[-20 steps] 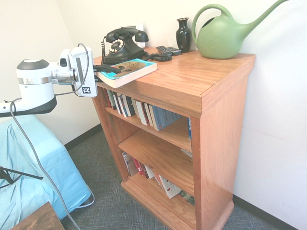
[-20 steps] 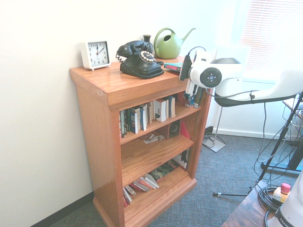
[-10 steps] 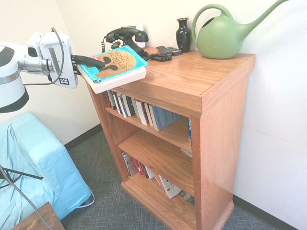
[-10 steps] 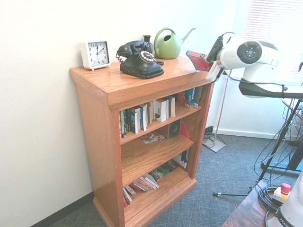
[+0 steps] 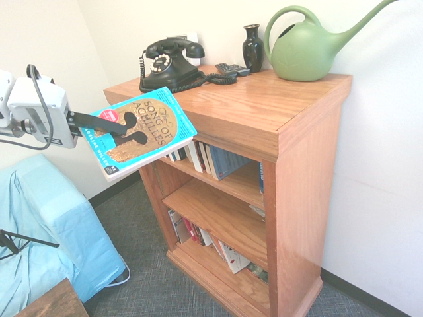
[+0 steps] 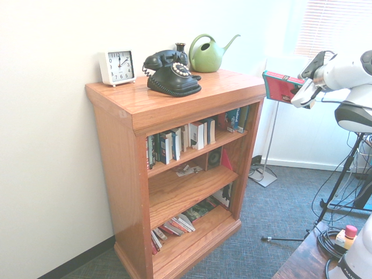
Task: Organize the shelf
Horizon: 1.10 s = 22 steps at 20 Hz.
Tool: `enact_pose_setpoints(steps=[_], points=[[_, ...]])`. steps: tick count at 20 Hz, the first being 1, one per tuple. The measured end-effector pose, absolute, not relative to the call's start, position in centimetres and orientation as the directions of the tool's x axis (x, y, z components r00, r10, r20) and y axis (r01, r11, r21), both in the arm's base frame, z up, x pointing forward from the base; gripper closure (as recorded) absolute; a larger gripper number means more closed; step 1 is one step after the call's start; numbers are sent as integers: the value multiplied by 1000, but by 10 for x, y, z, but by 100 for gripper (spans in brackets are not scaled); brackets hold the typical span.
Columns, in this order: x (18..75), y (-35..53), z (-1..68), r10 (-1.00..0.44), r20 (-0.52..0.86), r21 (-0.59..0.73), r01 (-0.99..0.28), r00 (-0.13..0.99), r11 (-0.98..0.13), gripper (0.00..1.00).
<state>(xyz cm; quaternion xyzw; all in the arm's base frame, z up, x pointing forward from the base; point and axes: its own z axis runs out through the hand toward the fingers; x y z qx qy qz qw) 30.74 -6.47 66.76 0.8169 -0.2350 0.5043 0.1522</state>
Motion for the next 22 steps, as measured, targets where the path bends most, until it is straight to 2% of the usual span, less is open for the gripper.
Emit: enact_pose_setpoints(steps=[4, 9, 22], points=[[288, -73, 638, -299, 871, -64, -513, 390, -856, 100], [291, -70, 595, -363, 833, -131, -489, 418, -863, 100], [366, -80, 501, -422, 770, -192, -456, 478, -869, 100]])
